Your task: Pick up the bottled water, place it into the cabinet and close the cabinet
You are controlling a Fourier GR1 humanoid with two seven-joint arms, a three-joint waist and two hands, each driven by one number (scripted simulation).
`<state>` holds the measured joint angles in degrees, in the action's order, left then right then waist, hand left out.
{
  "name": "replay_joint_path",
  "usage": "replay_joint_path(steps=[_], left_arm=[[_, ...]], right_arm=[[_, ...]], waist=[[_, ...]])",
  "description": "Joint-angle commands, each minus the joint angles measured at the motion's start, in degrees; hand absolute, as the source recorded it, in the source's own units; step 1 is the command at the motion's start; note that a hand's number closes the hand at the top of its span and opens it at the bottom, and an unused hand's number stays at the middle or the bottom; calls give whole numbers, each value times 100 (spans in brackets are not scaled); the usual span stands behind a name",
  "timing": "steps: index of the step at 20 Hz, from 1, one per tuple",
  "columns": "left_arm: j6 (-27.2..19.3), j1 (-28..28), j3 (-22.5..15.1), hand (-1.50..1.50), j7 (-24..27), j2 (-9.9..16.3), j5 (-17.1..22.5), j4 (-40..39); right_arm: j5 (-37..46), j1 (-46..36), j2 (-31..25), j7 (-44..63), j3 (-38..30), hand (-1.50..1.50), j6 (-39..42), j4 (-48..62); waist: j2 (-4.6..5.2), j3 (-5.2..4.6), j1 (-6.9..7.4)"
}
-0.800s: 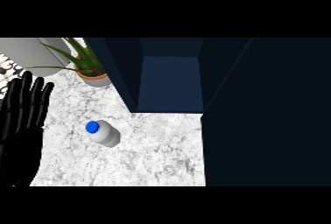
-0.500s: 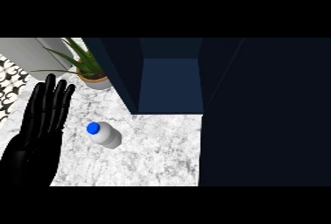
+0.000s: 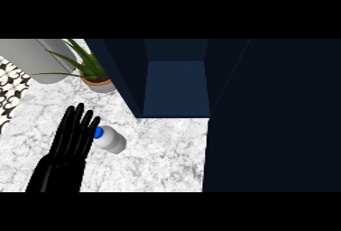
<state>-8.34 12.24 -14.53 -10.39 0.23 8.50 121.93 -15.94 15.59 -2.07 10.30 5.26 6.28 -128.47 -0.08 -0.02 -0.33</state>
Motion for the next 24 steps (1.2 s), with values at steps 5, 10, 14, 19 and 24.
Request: replay_joint_path(steps=[5,10,14,19,24], left_arm=[[-447,722,-852,-150,363,-21,-288,74],[-303,879,-581,-150,155,12,-145,454],[307,1360,-230,-150,1097,250,335,-260],[353,1569,-91,-150,946,463,485,430],[437,1507,269,-150,1384,403,640,-115]], right_arm=[[-416,863,15,-122,42,-150,395,-426],[-158,1181,152,-222,279,-150,353,-552],[-315,1284,65,-612,89,-150,715,-290],[-154,1986,98,-1097,303,-150,1079,-306],[-75,1638,92,-1010,213,-150,980,-205]], waist=[[-5,3,15],[-3,3,18],[-3,0,22],[-10,2,8],[0,1,19]])
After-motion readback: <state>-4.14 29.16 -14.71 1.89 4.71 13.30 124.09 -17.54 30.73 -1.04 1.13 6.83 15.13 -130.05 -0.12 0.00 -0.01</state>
